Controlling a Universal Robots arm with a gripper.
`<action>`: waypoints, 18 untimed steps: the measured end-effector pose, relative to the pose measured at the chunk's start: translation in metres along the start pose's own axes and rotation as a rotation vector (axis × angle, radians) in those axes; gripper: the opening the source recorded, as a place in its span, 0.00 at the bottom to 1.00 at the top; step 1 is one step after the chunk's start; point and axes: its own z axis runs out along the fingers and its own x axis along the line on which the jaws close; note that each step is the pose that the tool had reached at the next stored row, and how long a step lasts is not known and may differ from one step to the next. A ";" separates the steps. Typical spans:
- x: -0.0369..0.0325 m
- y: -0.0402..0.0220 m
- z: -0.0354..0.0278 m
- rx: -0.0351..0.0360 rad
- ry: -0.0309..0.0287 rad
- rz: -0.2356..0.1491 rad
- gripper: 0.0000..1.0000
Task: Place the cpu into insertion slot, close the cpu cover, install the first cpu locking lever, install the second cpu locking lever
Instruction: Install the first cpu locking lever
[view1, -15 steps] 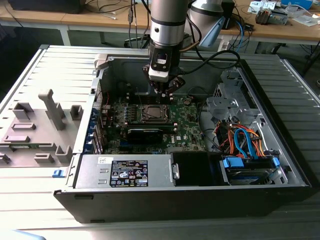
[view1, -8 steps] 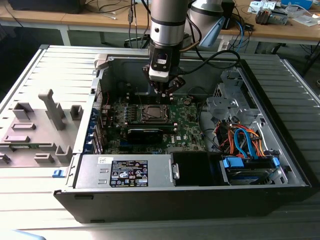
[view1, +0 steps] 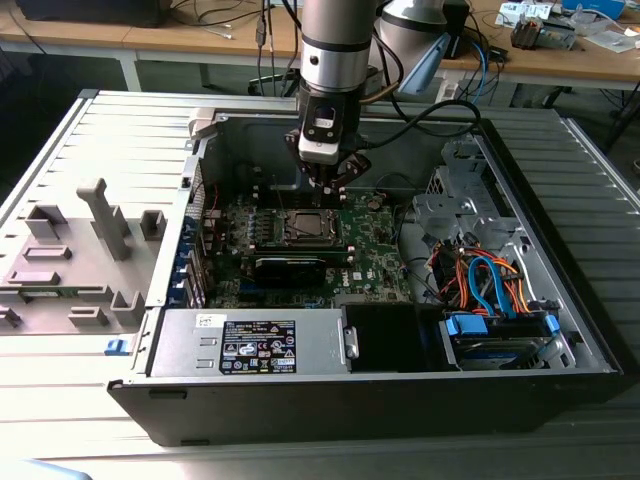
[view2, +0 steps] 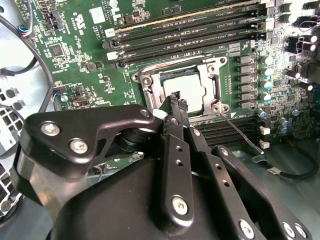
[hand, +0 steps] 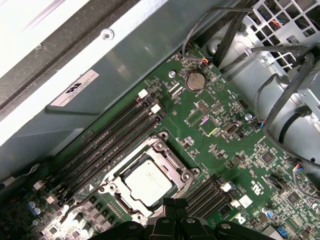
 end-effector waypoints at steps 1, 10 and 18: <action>0.0000 0.0000 0.0000 0.0000 -0.0001 -0.001 0.11; 0.0000 0.0000 0.0000 -0.0012 0.0004 -0.005 0.11; 0.0000 0.0000 0.0001 -0.0046 0.0027 -0.012 0.11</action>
